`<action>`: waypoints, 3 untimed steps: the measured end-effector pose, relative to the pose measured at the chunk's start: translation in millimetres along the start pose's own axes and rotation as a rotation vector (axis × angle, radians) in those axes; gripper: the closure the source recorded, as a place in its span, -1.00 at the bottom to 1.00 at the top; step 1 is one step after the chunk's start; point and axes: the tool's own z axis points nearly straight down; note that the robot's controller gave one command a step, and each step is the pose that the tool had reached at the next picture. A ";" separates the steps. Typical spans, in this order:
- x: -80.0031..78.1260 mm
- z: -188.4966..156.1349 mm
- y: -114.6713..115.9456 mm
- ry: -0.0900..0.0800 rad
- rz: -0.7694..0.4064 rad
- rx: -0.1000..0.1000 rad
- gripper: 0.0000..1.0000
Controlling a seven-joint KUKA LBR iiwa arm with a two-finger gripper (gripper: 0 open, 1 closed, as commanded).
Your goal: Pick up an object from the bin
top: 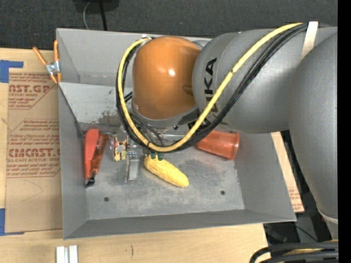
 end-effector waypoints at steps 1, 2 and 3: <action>-1.7 -4.9 -1.3 -0.008 0.003 -0.002 -1.00; -18.0 64.2 -59.3 -0.009 -0.005 -0.003 -1.00; -33.0 81.5 -69.2 0.000 0.123 0.002 -1.00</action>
Offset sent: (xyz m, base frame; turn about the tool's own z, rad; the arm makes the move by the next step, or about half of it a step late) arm 0.0348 -0.1303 -0.1476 -0.0048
